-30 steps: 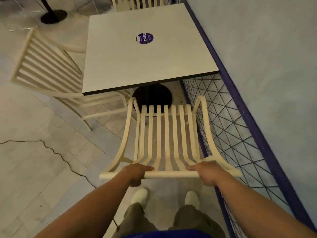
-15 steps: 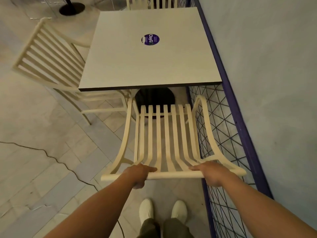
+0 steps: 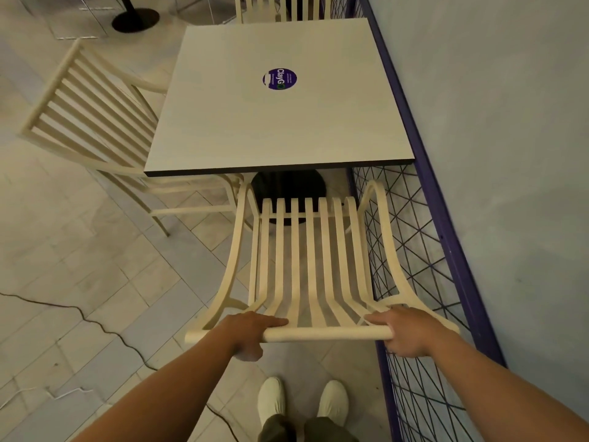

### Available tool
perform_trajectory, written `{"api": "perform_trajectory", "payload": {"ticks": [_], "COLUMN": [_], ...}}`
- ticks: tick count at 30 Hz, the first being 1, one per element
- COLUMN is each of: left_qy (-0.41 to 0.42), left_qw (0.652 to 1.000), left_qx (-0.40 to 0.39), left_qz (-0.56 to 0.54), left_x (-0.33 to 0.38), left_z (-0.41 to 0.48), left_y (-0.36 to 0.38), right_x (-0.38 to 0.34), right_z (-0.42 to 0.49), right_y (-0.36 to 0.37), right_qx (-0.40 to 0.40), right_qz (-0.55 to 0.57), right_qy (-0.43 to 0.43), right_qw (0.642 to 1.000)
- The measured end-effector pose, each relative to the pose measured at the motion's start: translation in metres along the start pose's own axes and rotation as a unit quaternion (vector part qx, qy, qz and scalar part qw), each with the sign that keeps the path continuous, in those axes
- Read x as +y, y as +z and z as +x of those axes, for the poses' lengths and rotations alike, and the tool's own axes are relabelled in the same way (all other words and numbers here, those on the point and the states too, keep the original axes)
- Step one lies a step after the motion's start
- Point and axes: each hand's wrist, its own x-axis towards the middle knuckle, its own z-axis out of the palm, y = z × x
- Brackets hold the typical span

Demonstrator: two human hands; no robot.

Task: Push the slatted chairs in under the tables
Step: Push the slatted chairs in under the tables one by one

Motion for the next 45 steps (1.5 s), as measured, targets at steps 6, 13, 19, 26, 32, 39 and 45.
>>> {"api": "perform_trajectory", "payload": {"ticks": [6,13,19,26,32,39,45], "left_qy": [0.004,-0.002,-0.005,0.006,0.004,0.011,0.014], "left_qw": [0.998,0.998,0.998,0.999,0.999,0.998,0.998], "left_qx": [0.053,0.063,0.056,0.054,0.052,0.064,0.068], "left_qz": [0.022,0.005,0.004,0.006,0.002,-0.001,-0.004], "left_x": [0.003,0.011,0.010,0.009,0.007,0.006,0.004], "left_z": [0.004,0.016,0.027,0.032,0.031,0.036,0.040], "left_y": [0.009,0.001,-0.007,-0.013,-0.014,-0.019,-0.024], "right_x": [0.008,0.020,0.025,0.027,0.024,0.026,0.025], "right_z": [0.007,0.015,0.024,0.025,0.025,0.029,0.034], "right_y": [0.002,-0.010,-0.017,-0.020,-0.022,-0.029,-0.035], "right_qx": [-0.005,0.002,0.010,0.023,0.025,0.023,0.021], "right_qz": [-0.014,-0.024,-0.027,-0.032,-0.039,-0.047,-0.051], "right_qy": [0.005,0.000,0.000,0.003,-0.001,-0.005,-0.006], "right_qw": [1.000,1.000,1.000,0.999,0.999,0.999,0.998]}}
